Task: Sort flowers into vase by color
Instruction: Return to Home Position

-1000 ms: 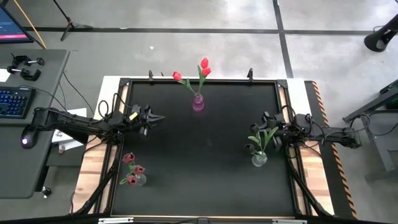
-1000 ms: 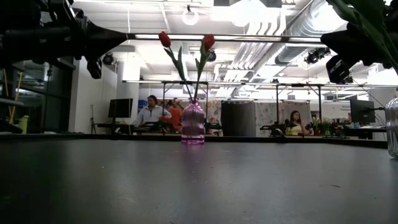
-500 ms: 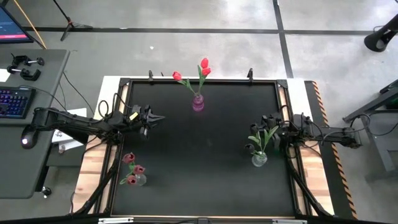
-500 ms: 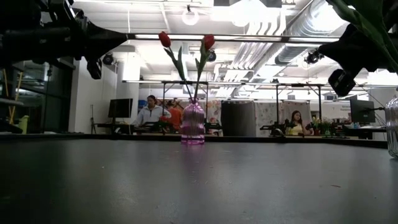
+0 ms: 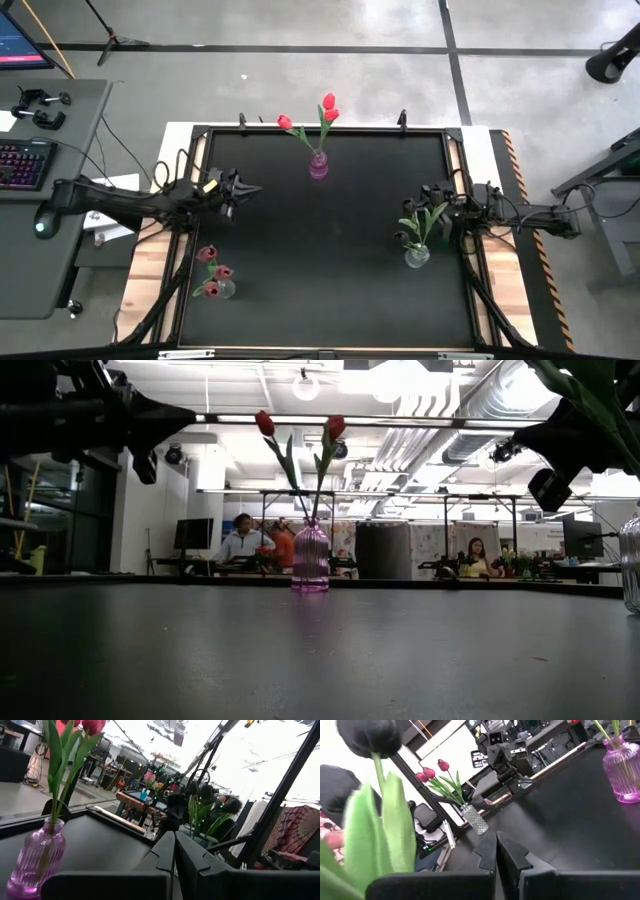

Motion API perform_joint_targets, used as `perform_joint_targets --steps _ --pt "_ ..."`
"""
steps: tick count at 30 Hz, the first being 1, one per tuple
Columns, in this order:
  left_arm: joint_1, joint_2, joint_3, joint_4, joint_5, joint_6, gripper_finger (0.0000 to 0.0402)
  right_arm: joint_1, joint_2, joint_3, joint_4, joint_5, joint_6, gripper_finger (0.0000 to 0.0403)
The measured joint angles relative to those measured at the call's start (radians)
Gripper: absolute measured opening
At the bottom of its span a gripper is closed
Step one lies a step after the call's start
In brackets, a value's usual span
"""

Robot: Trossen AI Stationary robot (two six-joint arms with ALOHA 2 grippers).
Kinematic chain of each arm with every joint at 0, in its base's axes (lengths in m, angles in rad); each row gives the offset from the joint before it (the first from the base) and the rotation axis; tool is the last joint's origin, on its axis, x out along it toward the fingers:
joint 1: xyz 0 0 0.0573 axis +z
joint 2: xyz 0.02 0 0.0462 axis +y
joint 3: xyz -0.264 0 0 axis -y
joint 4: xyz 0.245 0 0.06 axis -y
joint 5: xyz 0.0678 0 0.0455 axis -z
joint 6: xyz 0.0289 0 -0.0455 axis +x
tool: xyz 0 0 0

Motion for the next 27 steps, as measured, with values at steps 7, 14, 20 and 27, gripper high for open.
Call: perform_joint_targets --steps 7,14,20,27 --pt "0.000 -0.192 0.000 -0.131 0.000 0.000 0.0000 0.000 -0.002 0.000 0.000 0.000 0.000 0.0000" --pt "0.000 -0.356 0.000 -0.173 0.000 0.000 0.0000 0.000 0.004 0.000 0.000 0.000 0.000 0.0000" --pt "0.000 -0.463 0.000 -0.174 0.000 0.000 0.0000 0.000 0.004 0.000 0.000 0.000 0.000 0.0000" --pt "0.000 -0.605 0.000 -0.172 0.000 0.000 0.0000 0.000 0.004 0.000 0.000 0.000 0.000 0.0000"
